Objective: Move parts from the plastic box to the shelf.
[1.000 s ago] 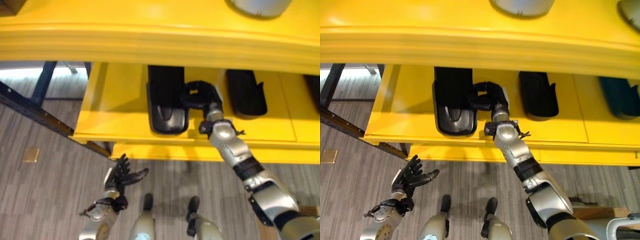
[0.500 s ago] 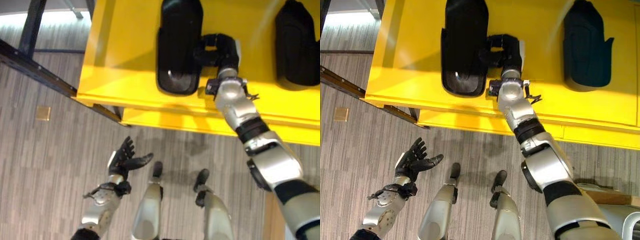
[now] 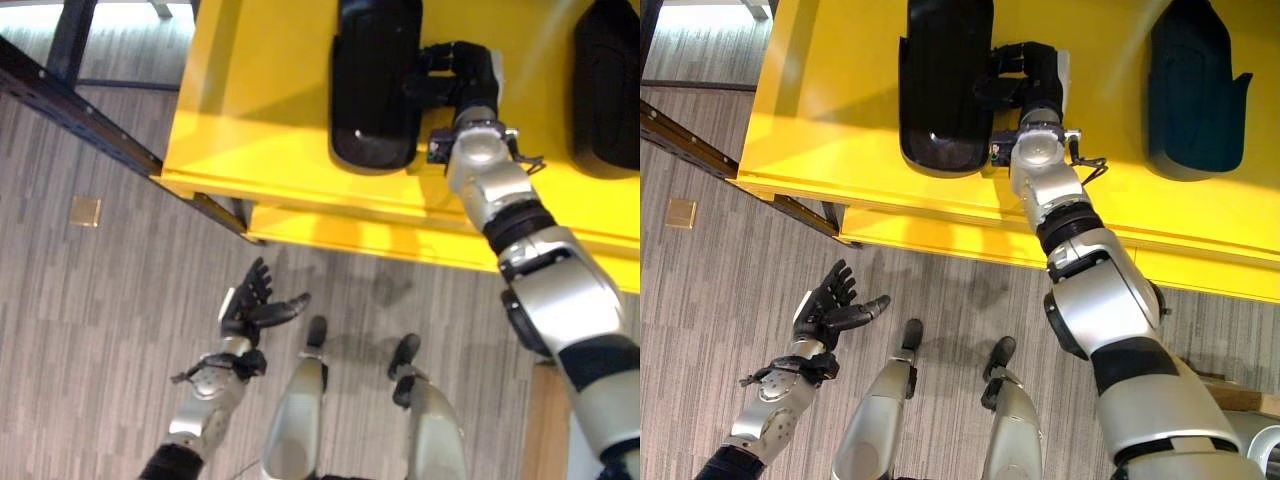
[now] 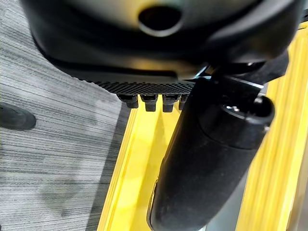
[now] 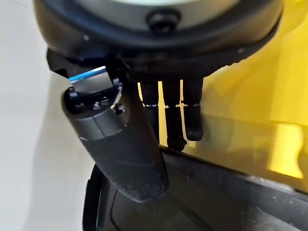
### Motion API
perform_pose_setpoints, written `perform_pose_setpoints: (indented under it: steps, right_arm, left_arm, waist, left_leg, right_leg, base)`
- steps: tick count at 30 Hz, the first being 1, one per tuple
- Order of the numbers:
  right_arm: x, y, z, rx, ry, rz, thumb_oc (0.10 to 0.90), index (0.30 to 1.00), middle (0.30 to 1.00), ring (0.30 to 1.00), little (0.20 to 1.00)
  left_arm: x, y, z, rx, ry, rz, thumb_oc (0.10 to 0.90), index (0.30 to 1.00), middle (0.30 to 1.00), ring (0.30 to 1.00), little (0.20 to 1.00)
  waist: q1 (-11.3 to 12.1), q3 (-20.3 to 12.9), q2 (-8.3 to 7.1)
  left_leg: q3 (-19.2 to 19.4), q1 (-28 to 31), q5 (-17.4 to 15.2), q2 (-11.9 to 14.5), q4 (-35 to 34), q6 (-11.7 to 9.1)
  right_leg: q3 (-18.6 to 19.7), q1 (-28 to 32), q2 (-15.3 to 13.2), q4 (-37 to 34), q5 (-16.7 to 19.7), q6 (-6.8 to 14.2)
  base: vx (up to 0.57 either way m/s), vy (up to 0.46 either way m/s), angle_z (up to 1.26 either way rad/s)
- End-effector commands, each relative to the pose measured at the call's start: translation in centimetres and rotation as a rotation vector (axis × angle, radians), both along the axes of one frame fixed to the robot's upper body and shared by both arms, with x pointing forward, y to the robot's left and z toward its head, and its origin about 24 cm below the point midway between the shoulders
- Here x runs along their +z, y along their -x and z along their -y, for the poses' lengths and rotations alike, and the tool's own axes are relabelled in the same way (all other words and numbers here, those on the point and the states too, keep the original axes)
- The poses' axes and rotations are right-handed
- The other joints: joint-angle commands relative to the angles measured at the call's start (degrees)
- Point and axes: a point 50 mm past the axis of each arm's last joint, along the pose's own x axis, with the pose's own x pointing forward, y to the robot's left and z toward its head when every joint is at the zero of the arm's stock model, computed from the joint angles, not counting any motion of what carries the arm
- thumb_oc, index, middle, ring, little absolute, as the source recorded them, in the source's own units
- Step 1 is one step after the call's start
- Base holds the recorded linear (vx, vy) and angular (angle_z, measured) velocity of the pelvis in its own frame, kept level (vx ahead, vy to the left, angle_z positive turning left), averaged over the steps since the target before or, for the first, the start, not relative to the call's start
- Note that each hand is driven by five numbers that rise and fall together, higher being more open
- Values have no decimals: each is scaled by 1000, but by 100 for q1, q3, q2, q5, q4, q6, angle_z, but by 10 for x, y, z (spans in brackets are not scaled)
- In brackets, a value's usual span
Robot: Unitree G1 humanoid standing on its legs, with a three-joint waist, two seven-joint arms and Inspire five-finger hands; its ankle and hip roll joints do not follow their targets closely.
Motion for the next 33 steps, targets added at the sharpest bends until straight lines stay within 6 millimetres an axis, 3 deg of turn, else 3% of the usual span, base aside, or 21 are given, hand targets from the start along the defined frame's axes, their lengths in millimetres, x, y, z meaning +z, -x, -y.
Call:
perform_pose_setpoints:
  steps: [1, 19, 33]
  right_arm:
    - [50, 8, 11, -41, 54, 152, 400, 300, 300, 300, 300]
    - [53, 11, 56, -164, 49, 128, 400, 300, 300, 300, 300]
    - [57, 14, 71, -212, 28, 124, 400, 300, 300, 300, 300]
  left_arm:
    - [30, 2, 1, -43, 7, 163, 900, 1000, 1000, 1000, 1000]
    - [29, 1, 4, -56, 11, 159, 900, 1000, 1000, 1000, 1000]
    - [29, 0, 8, -65, 17, 157, 900, 1000, 1000, 1000, 1000]
  waist:
    - [114, -386, -92]
    - [58, -370, -48]
    - [-3, -341, -18]
  left_leg:
    - [102, 448, -244, 356, -239, -98]
    - [110, 585, -213, 432, -356, -148]
    - [123, 606, -211, 432, -370, -152]
  right_leg:
    - [282, 27, -585, 613, -260, 501]
    - [249, 64, -535, 648, -325, 512]
    - [261, 41, -537, 676, -329, 526]
  base:
    - [0, 0, 0]
    - [0, 0, 0]
    - [0, 0, 0]
